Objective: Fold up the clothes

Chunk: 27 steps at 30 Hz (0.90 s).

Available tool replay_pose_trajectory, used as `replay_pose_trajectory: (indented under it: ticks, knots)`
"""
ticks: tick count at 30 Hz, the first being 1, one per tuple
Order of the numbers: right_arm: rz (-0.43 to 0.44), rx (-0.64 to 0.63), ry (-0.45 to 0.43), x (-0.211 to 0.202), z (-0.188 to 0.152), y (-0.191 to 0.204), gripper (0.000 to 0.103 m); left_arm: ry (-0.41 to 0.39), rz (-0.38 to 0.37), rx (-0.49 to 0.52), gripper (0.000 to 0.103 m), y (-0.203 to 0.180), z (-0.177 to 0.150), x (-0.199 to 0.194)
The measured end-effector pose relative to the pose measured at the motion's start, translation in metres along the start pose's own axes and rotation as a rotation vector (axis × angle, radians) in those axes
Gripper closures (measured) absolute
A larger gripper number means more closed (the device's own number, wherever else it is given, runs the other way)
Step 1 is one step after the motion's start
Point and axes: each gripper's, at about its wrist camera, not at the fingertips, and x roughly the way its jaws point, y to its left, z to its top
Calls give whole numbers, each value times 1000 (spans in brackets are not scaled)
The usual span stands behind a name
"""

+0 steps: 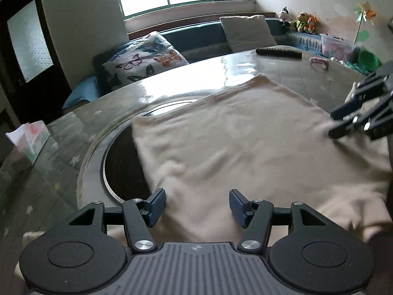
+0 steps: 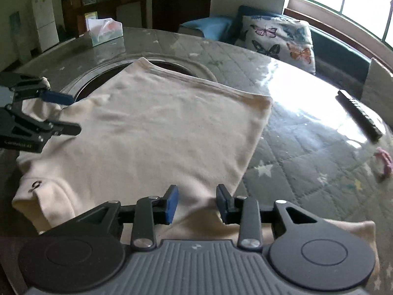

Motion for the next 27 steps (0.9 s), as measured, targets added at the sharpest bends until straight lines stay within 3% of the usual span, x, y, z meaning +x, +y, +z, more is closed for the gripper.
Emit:
replay_pose_trajectory:
  ticks: [5,11,18,22,27]
  knots:
    - [59,-3,-65,-24,-4,21,63,-63,-19,19,34,-17,-3,-24]
    - [151,-53,-95,-31,-14,61,62,-100,-43,82,34,-42,-14,-35]
    - [120,-137,-91,-31,-38,88,62,-127,-3,185,34,-59,-34,-36]
    - [117,-119,-120,-41,-38,88,61,-128,-35,129,34,-54,-35,-41]
    - [149,-110,-82,-31,-45,89,62,-104,-68,38,34,-38,-41,-44]
